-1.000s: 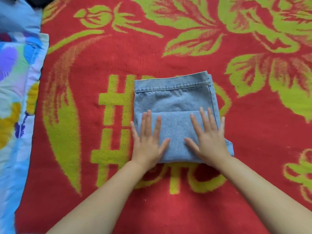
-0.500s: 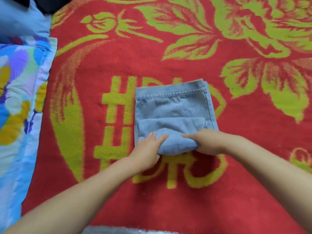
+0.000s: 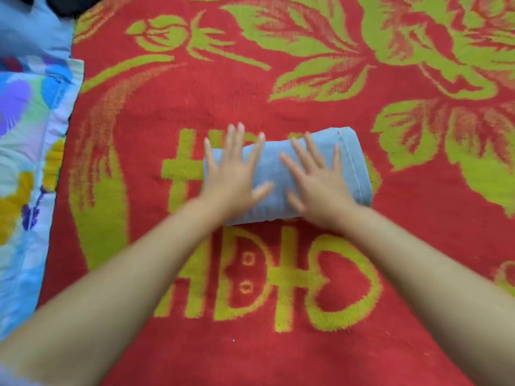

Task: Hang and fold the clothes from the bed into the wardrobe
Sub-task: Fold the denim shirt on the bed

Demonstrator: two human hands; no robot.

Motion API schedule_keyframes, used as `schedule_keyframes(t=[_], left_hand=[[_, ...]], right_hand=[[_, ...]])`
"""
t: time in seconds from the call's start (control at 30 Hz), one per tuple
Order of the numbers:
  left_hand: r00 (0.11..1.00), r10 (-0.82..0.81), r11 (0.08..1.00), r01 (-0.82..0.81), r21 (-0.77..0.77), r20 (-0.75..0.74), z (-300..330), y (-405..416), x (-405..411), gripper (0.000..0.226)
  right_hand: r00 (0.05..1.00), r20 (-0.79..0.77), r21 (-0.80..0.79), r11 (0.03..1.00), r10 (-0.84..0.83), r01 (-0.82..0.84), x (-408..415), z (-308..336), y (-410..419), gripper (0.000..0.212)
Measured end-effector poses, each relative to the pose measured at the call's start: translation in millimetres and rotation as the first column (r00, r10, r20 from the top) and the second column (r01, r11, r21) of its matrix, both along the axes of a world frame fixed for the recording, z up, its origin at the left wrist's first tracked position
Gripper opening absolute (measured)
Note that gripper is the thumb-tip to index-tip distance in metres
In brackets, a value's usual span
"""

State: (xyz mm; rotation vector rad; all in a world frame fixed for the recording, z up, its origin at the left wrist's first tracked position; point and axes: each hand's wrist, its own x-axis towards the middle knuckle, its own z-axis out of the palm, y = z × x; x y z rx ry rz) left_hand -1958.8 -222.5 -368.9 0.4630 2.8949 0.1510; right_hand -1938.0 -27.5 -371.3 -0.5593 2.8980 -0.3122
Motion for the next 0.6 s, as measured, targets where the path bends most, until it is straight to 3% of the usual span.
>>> schedule_keyframes(t=[0.1, 0.23, 0.33, 0.47, 0.6], left_hand=[[0.992, -0.062, 0.986, 0.077, -0.146, 0.109, -34.1, 13.8, 71.0, 0.118], [0.987, 0.027, 0.976, 0.008, -0.216, 0.157, -63.7, 17.0, 81.1, 0.132], [0.989, 0.076, 0.979, -0.05, -0.196, 0.127, -66.6, 25.5, 70.3, 0.133], [0.986, 0.1, 0.976, -0.071, -0.208, 0.136, -57.2, 26.8, 45.3, 0.1], [0.975, 0.098, 0.989, -0.072, -0.132, 0.201, -21.8, 20.2, 18.5, 0.077]], right_hand=[[0.985, 0.163, 0.223, 0.97, 0.063, -0.099, 43.9, -32.3, 16.9, 0.103], [0.976, 0.216, 0.329, 0.943, -0.033, -0.041, 41.9, -56.0, 36.4, 0.119], [0.981, 0.176, 0.318, 0.948, -0.08, 0.02, 25.7, -57.9, 19.1, 0.106], [0.981, 0.164, 0.349, 0.937, -0.1, 0.037, 7.0, -45.3, 5.6, 0.068], [0.965, 0.239, 0.343, 0.939, -0.112, 0.024, -15.4, -2.4, 0.1, 0.069]])
